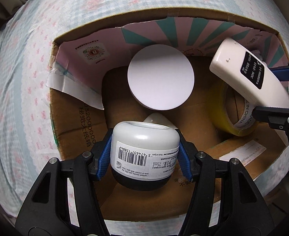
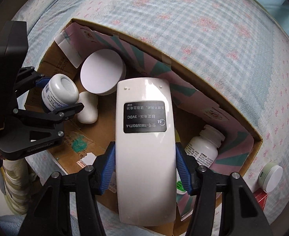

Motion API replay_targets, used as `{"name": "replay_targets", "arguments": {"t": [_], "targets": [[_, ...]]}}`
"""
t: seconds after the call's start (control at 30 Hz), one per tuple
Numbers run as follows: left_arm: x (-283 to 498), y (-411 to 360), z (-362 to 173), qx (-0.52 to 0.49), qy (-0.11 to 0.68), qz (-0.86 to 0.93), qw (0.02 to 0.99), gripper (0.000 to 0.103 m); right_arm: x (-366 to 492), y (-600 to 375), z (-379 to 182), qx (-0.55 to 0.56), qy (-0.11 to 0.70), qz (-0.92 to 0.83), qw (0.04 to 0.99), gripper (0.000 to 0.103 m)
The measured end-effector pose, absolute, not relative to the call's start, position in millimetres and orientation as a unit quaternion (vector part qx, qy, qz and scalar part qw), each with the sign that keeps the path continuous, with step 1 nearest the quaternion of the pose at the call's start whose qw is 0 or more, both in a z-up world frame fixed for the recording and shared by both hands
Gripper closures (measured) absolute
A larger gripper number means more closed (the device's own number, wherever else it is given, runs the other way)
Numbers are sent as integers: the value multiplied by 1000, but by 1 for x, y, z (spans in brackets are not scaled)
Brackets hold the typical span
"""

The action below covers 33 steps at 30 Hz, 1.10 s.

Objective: Organize rigid objects
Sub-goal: 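Carry the jar with left tool while right tool carries the remote over the box, then release the jar with left tool while right tool releases the remote into the box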

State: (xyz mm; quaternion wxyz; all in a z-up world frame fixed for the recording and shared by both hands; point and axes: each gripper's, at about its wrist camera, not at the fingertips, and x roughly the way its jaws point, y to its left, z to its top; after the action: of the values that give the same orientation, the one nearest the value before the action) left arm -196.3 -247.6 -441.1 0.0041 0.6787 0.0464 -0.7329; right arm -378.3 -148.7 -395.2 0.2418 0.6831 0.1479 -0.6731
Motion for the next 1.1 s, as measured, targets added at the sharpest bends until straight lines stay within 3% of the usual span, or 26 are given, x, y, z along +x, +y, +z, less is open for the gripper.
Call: {"name": "replay_targets", "arguments": {"t": [0.37, 0.4, 0.43, 0.47, 0.5, 0.53, 1.1], "targets": [[-189, -233, -434, 676, 39, -735, -34, 46, -384, -150, -405, 702, 113, -661, 242, 49], [-188, -234, -430, 674, 43, -737, -37, 31, -384, -148, -403, 701, 105, -661, 246, 49], [-188, -235, -425, 669, 47, -741, -37, 0, -384, -146, -402, 701, 98, -661, 251, 43], [-187, -237, -419, 662, 50, -747, -36, 1, -383, -143, -400, 701, 94, -661, 252, 35], [-186, -239, -414, 658, 53, -750, -38, 0, -383, -139, -398, 699, 94, -664, 247, 10], [-185, -242, -412, 657, 56, -751, -40, 0, -383, -134, -395, 696, 94, -670, 241, 0], [-171, -259, -382, 653, 76, -753, -14, 0, -377, -106, -377, 685, 55, -693, 219, 0]]}}
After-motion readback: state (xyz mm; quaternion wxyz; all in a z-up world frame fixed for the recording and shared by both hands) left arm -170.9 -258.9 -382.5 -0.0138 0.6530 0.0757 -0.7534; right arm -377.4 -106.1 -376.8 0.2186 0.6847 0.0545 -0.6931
